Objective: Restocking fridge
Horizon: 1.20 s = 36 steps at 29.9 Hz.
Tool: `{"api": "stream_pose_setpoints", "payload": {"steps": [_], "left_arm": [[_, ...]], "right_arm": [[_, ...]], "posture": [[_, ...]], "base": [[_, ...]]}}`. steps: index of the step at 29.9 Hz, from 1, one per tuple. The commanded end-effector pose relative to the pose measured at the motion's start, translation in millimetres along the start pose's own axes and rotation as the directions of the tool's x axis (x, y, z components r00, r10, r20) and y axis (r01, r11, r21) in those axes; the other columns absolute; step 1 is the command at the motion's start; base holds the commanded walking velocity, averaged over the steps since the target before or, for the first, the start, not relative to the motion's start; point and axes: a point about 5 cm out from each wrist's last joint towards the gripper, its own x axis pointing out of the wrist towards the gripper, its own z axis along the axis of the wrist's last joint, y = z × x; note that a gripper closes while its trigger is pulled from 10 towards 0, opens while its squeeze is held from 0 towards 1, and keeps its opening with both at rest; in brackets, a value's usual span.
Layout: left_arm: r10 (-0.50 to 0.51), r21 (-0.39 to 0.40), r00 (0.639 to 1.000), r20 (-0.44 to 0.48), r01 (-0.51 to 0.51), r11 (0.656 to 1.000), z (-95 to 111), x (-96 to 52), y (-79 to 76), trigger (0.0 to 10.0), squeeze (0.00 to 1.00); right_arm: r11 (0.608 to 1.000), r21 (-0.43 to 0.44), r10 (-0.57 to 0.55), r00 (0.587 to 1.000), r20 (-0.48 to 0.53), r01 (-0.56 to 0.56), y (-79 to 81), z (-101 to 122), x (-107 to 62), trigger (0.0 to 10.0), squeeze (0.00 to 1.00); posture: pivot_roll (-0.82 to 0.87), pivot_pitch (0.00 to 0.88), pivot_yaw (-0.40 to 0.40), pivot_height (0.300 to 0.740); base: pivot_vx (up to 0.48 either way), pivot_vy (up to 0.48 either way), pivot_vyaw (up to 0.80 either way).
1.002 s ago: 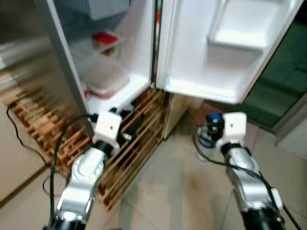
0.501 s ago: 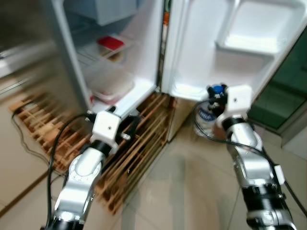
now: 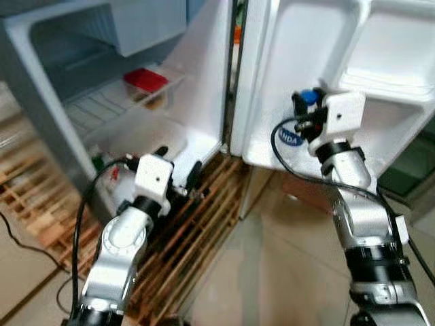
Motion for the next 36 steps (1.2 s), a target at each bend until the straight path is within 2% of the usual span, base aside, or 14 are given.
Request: {"api": "stream_pose_setpoints", "payload": {"steps": [1, 11, 17, 20, 25, 32, 36], "left_arm": [[-0.017, -0.003, 1.000, 0.011, 0.017, 1.000, 2, 1.6, -5.2, 10.0, 0.00], [-0.015, -0.004, 1.000, 0.007, 0.015, 1.000, 2, -1.2, -4.6, 10.0, 0.00], [-0.017, -0.002, 1.000, -0.003, 0.017, 1.000, 1, -2.2, -4.5, 10.0, 0.00], [-0.020, -0.004, 1.000, -0.005, 0.020, 1.000, 1, -2.1, -4.7, 10.0, 0.00], [0.000, 0.003, 1.000, -0.012, 0.000, 1.000, 0, -1.8, -3.1, 10.0, 0.00], [-0.005, 0.003, 1.000, 0.001, 0.005, 1.000, 4, -2.5, -4.7, 10.0, 0.00], [-0.001, 0.002, 1.000, 0.004, 0.001, 1.000, 5, -6.2, -2.5, 10.0, 0.00]], "right_arm": [[1.000, -0.004, -0.027, 0.999, 0.040, 0.027, -8.4, 11, 0.6, 0.0, 0.00], [1.000, 0.004, -0.029, 0.999, 0.022, 0.029, -10.9, 9, 9.4, 0.0, 0.00], [0.998, 0.059, -0.027, 0.999, -0.035, 0.029, -5.5, 0, 5.3, 0.0, 0.00], [0.998, 0.058, -0.028, 0.999, -0.032, 0.030, -4.5, 0, 5.5, 0.0, 0.00], [1.000, 0.012, -0.018, 1.000, 0.021, 0.018, -5.7, 6, 18.0, 0.0, 0.00], [0.998, -0.017, -0.054, 0.998, 0.015, 0.054, -16.6, 1, 31.9, 0.0, 0.00], [0.997, -0.026, -0.067, 0.998, 0.021, 0.068, -21.7, 1, 41.9, 0.0, 0.00]], "posture": [[0.01, 0.000, -0.037, 0.740], [0.02, 0.000, -0.039, 0.740], [0.02, 0.000, -0.036, 0.740], [0.01, 0.000, -0.032, 0.740], [0.02, 0.000, -0.024, 0.740], [0.04, 0.000, -0.020, 0.740], [0.05, 0.000, -0.022, 0.740]], "base": [[0.000, 0.000, 0.00], [0.000, 0.000, 0.00], [0.000, 0.000, 0.00], [0.000, 0.000, 0.00], [0.000, 0.000, 0.00], [0.000, 0.000, 0.00], [0.346, 0.000, 0.00]]}}
